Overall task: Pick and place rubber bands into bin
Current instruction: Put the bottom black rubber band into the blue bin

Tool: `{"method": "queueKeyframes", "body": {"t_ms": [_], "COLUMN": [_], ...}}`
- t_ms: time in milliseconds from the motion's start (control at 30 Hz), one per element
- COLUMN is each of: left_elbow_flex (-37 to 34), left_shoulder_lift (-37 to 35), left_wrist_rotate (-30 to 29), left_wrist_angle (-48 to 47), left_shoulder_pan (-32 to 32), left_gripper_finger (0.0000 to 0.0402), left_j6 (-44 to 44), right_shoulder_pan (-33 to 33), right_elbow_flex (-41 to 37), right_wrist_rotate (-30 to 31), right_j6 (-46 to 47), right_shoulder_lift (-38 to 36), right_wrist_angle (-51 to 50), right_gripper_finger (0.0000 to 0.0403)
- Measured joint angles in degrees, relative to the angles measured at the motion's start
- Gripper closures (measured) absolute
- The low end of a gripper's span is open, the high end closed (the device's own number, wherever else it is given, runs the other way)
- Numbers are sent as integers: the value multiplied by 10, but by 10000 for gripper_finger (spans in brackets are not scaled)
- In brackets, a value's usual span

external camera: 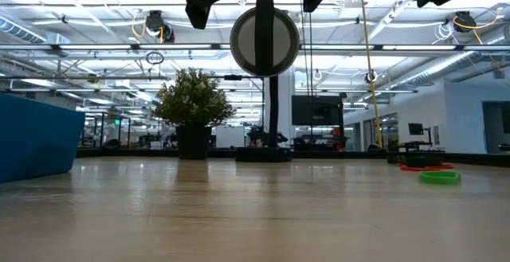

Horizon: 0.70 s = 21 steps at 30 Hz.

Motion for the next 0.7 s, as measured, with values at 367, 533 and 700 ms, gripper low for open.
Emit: {"method": "queueKeyframes", "body": {"t_ms": [367,533,700], "left_elbow_flex": [0,0,0], "left_shoulder_lift": [0,0,0], "left_wrist_rotate": [20,33,39], "left_wrist_angle": [39,57,47], "left_shoulder_pan": [14,22,25], "left_gripper_finger": [282,282,282], "left_j6": [-2,-15,-15], "right_shoulder_pan": [-7,-15,-15], "right_elbow_flex": [0,0,0], "right_wrist_rotate": [0,0,0], "right_j6": [-13,-10,-10], "right_shoulder_lift": [0,0,0], "right_wrist_angle": [0,0,0], "right_gripper_finger": [403,403,403]}}
